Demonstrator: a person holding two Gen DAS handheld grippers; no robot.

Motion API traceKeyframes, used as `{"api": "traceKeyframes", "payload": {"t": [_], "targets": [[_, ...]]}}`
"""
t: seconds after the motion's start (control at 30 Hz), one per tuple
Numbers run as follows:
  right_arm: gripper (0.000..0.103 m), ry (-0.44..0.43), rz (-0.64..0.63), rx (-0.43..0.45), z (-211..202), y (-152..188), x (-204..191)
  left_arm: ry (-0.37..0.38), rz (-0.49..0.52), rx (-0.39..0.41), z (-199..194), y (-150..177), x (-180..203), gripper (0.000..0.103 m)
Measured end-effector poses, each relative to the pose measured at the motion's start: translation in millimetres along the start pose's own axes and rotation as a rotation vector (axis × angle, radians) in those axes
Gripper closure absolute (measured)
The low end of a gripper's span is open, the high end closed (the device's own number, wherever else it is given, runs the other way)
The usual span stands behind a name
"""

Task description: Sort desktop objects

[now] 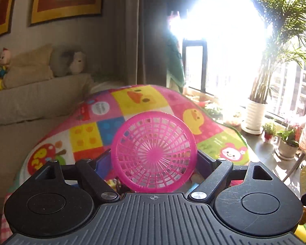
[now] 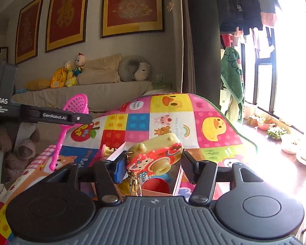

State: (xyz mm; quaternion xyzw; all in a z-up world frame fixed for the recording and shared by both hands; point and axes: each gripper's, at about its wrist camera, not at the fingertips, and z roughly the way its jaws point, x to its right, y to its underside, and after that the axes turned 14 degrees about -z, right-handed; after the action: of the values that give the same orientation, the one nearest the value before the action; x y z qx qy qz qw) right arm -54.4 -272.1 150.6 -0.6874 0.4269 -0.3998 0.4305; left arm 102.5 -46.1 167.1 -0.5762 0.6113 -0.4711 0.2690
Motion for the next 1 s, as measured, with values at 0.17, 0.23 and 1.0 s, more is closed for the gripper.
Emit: {"api": "traceKeyframes", "payload": {"t": [0.17,0.23,1.0], "targets": [[0.049,0.007,-0.005,-0.018,4.1,11.9,3.8,-0.035,0.041,-0.071,71.5,9.6,10.4,0.015],[0.054,0.01,0.011,-0.028,5.9,16.5,9.6,-0.04,0.055,-0.107,93.3,21.3,8.2,0.015],[0.032,0.009,-0.05,-0.301,54.2,92.1,14.6,-0.089,-0.067,-0.23,-7.2,118.7,-49.2,0.0]]}}
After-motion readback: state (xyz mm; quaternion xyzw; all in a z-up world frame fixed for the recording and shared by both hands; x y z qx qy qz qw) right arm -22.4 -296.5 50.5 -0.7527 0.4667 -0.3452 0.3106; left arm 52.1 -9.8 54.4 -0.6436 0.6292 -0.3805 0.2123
